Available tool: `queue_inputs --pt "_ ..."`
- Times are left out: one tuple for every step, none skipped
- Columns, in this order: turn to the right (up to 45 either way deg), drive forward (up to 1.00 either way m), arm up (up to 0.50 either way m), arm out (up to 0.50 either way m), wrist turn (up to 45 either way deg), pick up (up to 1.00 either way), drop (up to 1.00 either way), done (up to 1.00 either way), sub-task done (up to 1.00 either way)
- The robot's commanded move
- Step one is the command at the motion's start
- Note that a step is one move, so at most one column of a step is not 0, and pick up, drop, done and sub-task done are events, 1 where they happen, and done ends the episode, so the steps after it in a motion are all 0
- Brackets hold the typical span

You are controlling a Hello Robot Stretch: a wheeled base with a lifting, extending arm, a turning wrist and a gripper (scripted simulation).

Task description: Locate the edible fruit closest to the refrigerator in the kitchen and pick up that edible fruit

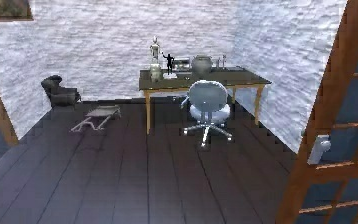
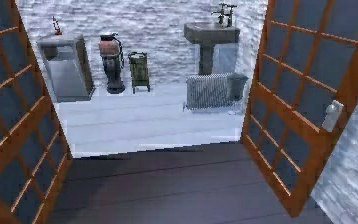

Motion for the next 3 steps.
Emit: queue_inputs --pt "0.0 0.9 0.0 0.0 0.0 0.0 0.0 0.0 0.0" --pt "-45.0 0.0 0.0 0.0 0.0 0.0 0.0 0.0 0.0" --pt "-21.0 0.0 0.0 0.0 0.0 0.0 0.0 0.0 0.0"
